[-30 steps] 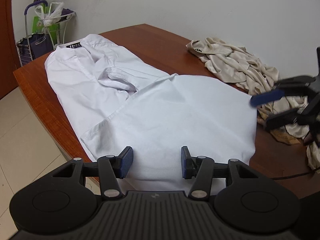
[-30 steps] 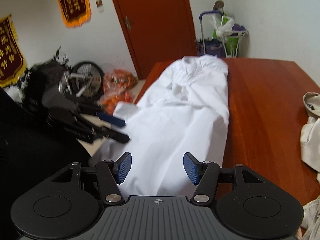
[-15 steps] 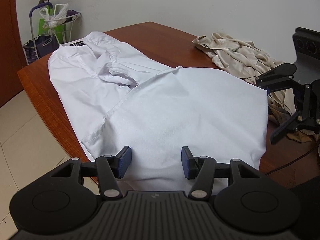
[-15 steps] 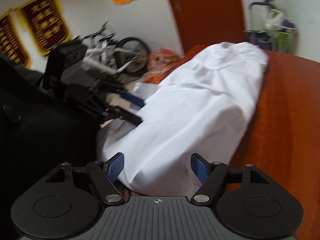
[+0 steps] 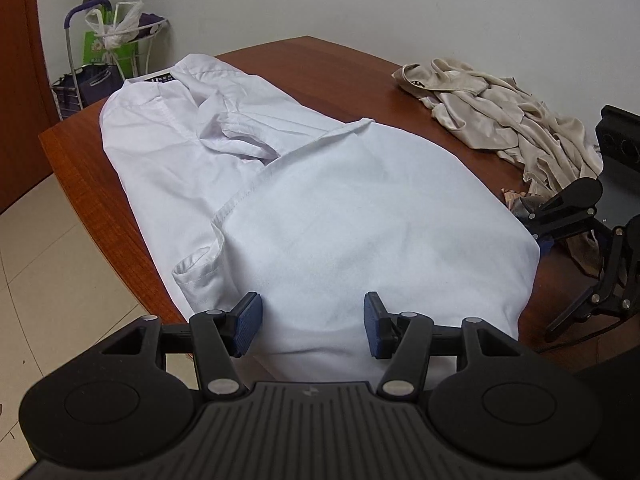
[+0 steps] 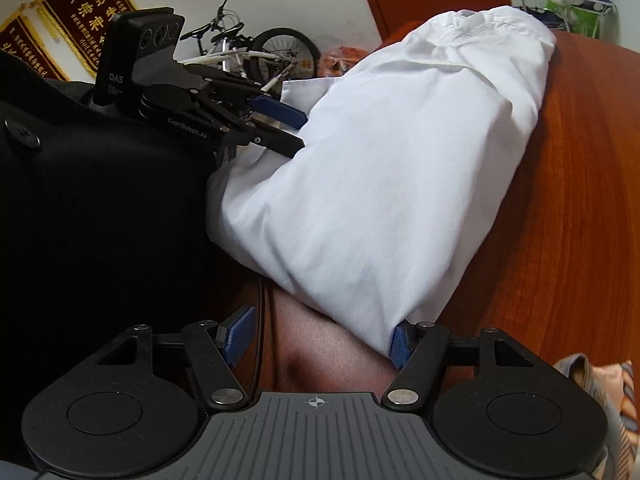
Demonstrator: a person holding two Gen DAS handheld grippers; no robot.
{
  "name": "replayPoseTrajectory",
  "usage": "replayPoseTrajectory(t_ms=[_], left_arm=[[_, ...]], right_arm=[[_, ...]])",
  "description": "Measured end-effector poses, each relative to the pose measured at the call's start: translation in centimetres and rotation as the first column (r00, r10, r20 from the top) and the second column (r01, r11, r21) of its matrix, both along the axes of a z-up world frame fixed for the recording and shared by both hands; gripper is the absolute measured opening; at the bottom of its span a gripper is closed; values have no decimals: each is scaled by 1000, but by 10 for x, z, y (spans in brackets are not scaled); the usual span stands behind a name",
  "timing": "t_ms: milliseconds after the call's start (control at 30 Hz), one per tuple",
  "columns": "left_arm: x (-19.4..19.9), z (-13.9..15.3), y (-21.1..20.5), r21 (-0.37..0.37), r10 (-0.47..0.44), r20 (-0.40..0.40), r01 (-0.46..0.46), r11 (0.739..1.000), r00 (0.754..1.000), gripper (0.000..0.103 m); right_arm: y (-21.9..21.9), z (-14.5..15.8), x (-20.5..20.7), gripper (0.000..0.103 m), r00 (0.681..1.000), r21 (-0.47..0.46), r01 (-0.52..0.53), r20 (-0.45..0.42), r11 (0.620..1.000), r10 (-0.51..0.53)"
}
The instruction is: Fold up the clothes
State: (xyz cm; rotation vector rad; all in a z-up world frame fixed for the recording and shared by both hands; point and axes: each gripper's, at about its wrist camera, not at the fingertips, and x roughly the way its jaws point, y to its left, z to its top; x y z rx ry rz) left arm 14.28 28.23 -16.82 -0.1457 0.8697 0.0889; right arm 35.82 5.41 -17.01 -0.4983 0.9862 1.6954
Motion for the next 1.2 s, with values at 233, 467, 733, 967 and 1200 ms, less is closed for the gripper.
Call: replayPoseTrajectory(t_ms=[233,467,733,967,1200], left_arm=[[0,1,2,-13,3,-3,-3,1000,1000,62],[-1,13,1,-3,1,31,-1,1000,1000,62],[-2,23,8,31,24,49,-26,999,999,63],[-3,21,21,8,95,70,-96,995,993,63],[3,8,27,-11,102,44,-102,995,994,63]], right_arm=[[-12,31,6,70,983,44,148,100,988,-152],[8,78,16,84,915,148,339,176,929,-362],[61,79,13,97,898,166,350,219,922,-381],[108,63,8,102,894,179,306,285,935,-347],[139,23,-1,103,919,118,202,321,972,-230]])
